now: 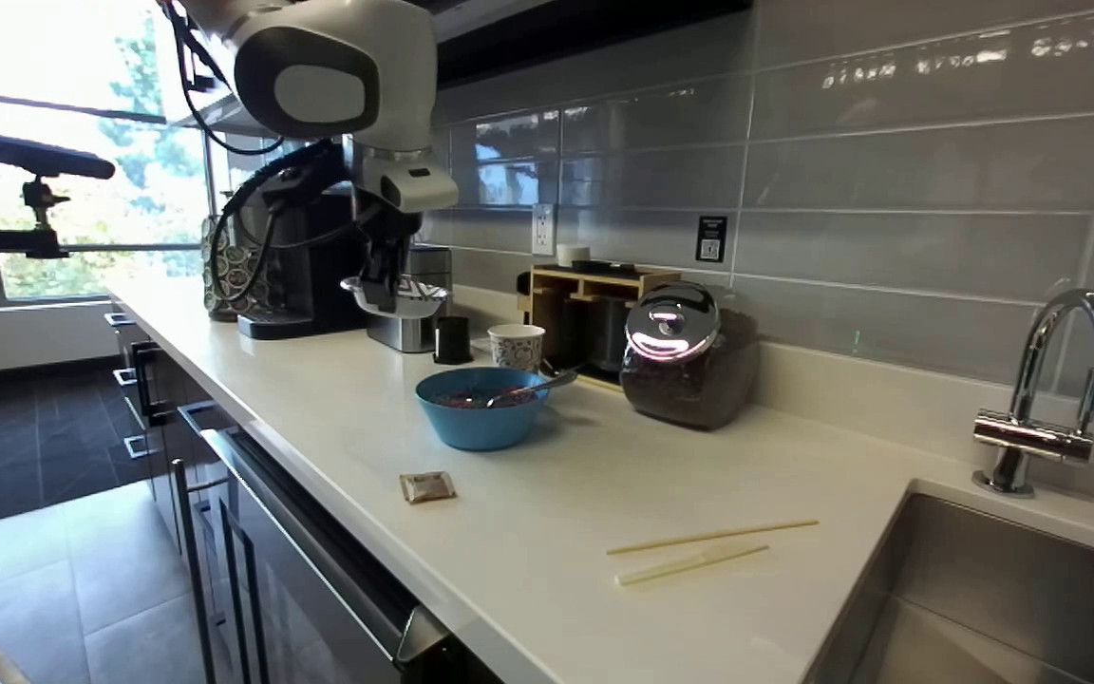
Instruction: Move the striped bow to the right
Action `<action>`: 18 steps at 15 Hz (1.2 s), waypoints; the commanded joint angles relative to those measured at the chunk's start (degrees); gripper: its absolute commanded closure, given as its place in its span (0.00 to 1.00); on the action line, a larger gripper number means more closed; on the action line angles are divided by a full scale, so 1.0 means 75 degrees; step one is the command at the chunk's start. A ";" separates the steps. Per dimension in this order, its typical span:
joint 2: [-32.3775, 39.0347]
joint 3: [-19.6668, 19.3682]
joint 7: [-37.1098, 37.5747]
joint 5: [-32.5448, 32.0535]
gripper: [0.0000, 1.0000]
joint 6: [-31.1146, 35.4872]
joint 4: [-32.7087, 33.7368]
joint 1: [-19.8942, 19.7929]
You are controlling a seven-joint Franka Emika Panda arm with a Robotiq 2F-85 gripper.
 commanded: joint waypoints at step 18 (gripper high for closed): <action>0.0233 -0.1028 0.2676 -0.1339 0.99 0.0413 -0.0120 -0.2417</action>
